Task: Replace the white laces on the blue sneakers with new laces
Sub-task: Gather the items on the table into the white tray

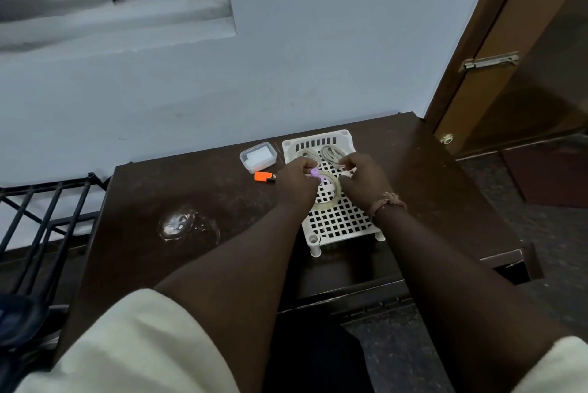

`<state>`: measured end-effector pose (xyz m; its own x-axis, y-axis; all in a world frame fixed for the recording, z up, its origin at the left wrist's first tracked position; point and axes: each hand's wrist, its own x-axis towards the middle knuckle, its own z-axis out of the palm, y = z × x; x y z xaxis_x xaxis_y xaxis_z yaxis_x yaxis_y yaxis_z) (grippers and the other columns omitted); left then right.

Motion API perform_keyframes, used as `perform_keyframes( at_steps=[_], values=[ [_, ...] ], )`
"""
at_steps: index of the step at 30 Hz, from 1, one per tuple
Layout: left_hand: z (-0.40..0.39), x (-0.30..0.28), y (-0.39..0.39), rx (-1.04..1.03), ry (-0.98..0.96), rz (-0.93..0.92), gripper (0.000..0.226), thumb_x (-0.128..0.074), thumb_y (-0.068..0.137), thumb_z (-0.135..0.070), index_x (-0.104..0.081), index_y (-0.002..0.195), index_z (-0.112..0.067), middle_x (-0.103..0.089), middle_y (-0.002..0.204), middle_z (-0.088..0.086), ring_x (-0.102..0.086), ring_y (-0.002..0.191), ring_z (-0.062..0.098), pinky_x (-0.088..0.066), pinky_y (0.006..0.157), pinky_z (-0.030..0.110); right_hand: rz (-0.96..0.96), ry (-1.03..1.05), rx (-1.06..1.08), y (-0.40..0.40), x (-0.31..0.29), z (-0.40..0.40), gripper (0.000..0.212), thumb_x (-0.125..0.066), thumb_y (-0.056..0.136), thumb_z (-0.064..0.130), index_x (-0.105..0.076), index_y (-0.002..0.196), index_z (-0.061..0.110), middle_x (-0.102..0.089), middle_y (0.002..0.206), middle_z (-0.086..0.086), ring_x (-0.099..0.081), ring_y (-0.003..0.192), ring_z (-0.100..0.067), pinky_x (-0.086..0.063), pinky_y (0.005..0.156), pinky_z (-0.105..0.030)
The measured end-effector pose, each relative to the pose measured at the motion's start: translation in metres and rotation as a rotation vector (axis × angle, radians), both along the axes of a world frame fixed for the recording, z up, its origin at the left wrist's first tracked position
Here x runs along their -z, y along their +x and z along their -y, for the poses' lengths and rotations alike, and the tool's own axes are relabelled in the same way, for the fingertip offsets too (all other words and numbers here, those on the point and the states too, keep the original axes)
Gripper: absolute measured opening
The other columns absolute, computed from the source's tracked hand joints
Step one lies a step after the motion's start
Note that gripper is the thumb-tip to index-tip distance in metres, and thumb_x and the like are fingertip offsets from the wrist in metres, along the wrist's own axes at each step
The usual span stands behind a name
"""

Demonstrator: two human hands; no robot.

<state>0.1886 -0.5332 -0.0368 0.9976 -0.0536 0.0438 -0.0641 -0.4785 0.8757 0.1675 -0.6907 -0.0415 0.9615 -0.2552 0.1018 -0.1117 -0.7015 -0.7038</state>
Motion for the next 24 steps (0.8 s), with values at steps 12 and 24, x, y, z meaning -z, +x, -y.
perform_keyframes(
  at_steps=[12, 24],
  values=[
    [0.016, -0.028, -0.012, 0.006, -0.107, 0.000, 0.045, -0.048, 0.085, 0.010, -0.068, 0.120, -0.011, -0.072, 0.105, 0.001, -0.066, 0.099, 0.015, -0.054, 0.088, 0.033, 0.048, 0.017, 0.010, -0.011, -0.021, 0.031, 0.005, -0.066, 0.088, 0.020, -0.070, 0.090, 0.019, -0.069, 0.085, 0.006, -0.064, 0.080, -0.014, -0.047, 0.069, -0.028],
    [-0.094, 0.031, -0.044, 0.059, 0.246, -0.177, 0.063, -0.068, 0.056, -0.015, -0.073, 0.118, -0.015, -0.064, 0.113, 0.000, -0.059, 0.100, 0.014, -0.044, 0.082, 0.020, 0.012, -0.259, 0.100, -0.001, 0.007, 0.021, 0.016, -0.058, 0.091, 0.013, -0.074, 0.093, 0.011, -0.071, 0.093, -0.008, -0.064, 0.088, -0.028, -0.054, 0.081, -0.038]
  ],
)
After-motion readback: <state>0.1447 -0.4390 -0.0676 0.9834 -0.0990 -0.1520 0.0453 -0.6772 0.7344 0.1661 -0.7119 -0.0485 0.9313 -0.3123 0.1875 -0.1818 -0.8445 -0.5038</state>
